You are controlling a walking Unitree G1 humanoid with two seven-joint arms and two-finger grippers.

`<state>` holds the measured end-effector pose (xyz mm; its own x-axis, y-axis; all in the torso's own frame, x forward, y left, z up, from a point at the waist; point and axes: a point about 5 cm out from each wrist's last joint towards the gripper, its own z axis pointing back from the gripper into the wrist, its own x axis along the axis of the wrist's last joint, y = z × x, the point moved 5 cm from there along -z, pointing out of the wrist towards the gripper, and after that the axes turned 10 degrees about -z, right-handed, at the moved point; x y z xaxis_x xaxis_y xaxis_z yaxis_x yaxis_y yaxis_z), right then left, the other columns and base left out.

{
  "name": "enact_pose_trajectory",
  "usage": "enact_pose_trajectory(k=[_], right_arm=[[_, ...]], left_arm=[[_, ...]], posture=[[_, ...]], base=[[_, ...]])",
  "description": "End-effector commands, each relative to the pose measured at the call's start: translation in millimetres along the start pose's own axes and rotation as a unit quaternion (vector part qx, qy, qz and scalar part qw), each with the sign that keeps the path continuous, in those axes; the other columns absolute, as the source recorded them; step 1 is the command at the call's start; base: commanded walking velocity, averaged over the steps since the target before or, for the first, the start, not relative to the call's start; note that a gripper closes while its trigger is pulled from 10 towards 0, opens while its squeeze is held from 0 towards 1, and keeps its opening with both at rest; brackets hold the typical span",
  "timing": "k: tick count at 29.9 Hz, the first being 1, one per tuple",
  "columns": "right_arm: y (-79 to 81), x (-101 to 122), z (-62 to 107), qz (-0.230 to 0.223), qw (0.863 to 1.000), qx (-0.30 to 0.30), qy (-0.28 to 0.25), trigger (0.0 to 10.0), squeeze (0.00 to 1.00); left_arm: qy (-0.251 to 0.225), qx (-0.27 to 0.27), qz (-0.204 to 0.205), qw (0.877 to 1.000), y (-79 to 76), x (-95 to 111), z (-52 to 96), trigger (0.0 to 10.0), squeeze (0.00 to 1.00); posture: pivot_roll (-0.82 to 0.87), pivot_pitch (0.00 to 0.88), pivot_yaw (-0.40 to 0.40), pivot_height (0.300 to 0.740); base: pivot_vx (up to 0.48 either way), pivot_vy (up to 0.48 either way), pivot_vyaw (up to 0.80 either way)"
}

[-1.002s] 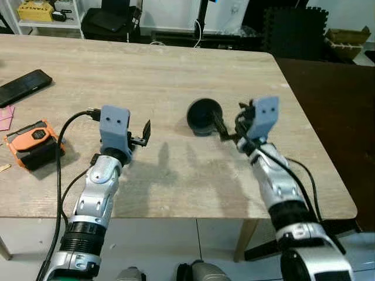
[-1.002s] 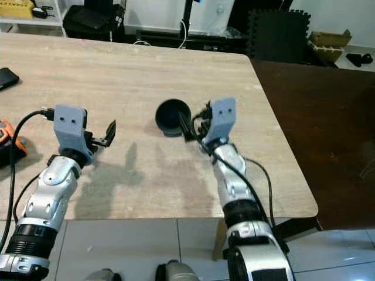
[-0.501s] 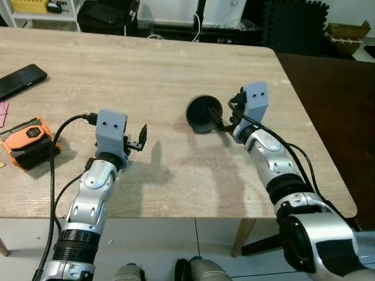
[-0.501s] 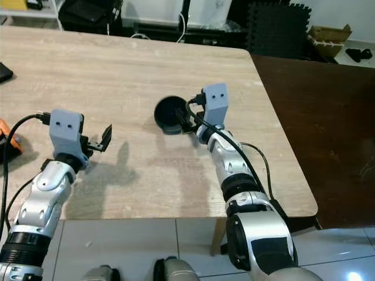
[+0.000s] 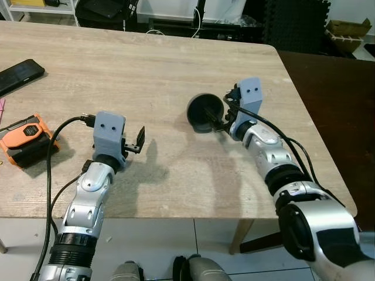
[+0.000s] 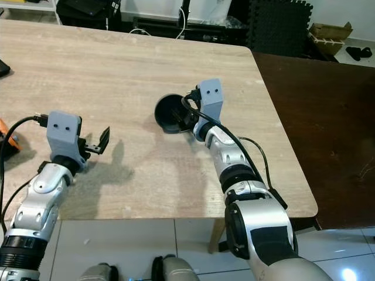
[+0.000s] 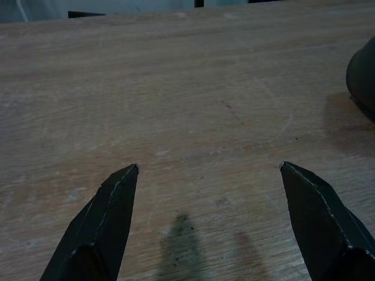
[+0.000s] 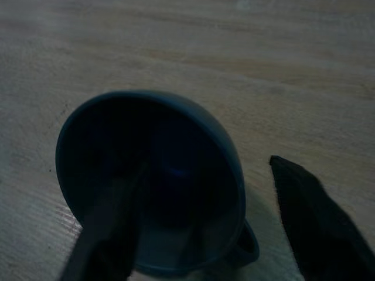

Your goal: Setting the table

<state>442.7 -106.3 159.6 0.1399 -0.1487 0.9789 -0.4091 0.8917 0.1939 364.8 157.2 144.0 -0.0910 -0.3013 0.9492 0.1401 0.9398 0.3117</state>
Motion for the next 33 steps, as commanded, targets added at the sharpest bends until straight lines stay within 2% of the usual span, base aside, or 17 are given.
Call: enact_pose_trajectory(k=[1, 2, 20, 24, 27, 29, 30, 33], right_arm=[[-7.1, -3, 2.3, -0.003, 1.000, -0.009, 0.013, 0.7, 0.00], [-7.8, -3, 2.4, -0.003, 1.000, -0.010, 0.014, 0.0, 0.00], [-11.7, -6, 3.8, 0.002, 0.999, -0.004, 0.037, 0.0, 0.00], [-11.3, 0, 3.2, 0.028, 0.998, 0.010, 0.052, 0.0, 0.00], [-10.6, 9, 3.1, 0.055, 0.995, 0.037, 0.075, 0.0, 0.00], [-11.9, 24, 4.4, 0.083, 0.990, 0.061, 0.097, 0.0, 0.00], [-11.9, 24, 4.4, 0.083, 0.990, 0.061, 0.097, 0.0, 0.00], [-5.9, 57, 10.9, 0.123, 0.975, 0.135, 0.128, 0.0, 0.00]], left_arm=[[0.007, -0.005, -0.003, 1.000, -4.2, -2, 2.1, 10.0, 0.00], [0.006, -0.005, -0.004, 1.000, -4.4, -2, 1.7, 10.0, 0.00], [0.003, -0.012, -0.003, 1.000, -8.5, 0, -0.5, 10.0, 0.00], [0.003, -0.014, -0.003, 1.000, -9.1, 0, -0.9, 10.0, 0.00], [0.002, -0.015, -0.003, 1.000, -9.2, 1, -1.9, 10.0, 0.00], [0.000, -0.021, -0.003, 1.000, -9.9, 2, -2.0, 10.0, 0.00], [0.000, -0.021, -0.003, 1.000, -9.9, 2, -2.0, 10.0, 0.00], [-0.002, -0.040, -0.001, 0.999, -14.8, 3, -2.1, 10.0, 0.00]], posture=[[0.13, 0.096, -0.095, 0.740], [0.13, 0.096, -0.095, 0.740], [0.12, 0.076, -0.095, 0.740], [0.12, 0.075, -0.096, 0.740], [0.11, 0.077, -0.092, 0.740], [0.11, 0.077, -0.092, 0.740], [0.11, 0.077, -0.092, 0.740], [0.10, 0.076, -0.087, 0.740]], base=[[0.000, 0.000, 0.00], [0.000, 0.000, 0.00], [0.000, 0.000, 0.00], [0.000, 0.000, 0.00], [0.000, 0.000, 0.00], [0.000, 0.000, 0.00], [0.000, 0.000, 0.00], [0.000, 0.000, 0.00]])
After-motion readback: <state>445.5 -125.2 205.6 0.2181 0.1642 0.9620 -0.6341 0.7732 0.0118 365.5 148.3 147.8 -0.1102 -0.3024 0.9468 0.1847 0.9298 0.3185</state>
